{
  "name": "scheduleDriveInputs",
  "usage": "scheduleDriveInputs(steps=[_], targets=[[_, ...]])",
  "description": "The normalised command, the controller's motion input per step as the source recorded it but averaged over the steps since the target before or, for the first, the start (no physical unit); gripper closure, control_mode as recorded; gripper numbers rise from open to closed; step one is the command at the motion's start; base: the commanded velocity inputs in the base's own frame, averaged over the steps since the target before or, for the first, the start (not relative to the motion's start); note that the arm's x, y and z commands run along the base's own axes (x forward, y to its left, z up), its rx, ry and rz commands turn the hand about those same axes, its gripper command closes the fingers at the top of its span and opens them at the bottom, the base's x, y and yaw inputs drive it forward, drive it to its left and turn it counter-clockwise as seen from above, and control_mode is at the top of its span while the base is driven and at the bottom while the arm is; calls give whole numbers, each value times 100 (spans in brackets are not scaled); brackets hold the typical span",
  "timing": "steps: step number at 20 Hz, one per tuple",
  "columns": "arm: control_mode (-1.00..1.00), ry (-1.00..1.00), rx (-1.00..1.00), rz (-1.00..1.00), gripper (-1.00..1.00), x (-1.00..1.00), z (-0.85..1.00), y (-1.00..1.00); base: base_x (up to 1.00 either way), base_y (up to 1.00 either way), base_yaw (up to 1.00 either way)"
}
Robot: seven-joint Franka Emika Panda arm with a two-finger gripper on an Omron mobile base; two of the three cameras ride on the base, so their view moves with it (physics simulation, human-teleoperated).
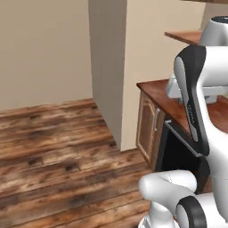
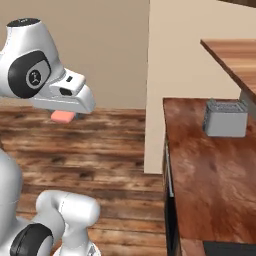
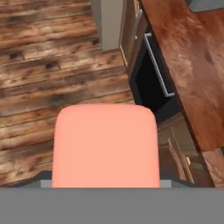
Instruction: Pick up the bar soap and sponge from the sink, and place them back in the shelves.
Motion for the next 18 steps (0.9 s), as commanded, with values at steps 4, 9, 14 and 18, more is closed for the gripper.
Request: scheduleDriveInputs(steps=[4, 9, 14, 18], targets=[[100, 0, 0, 0, 100, 0, 0, 0, 18, 5, -49], [100, 0, 0, 0, 100, 0, 0, 0, 17, 2, -49], [100, 0, 0, 0, 100, 0, 0, 0, 20, 8, -49], [100, 0, 0, 0, 100, 0, 0, 0, 22, 8, -49]])
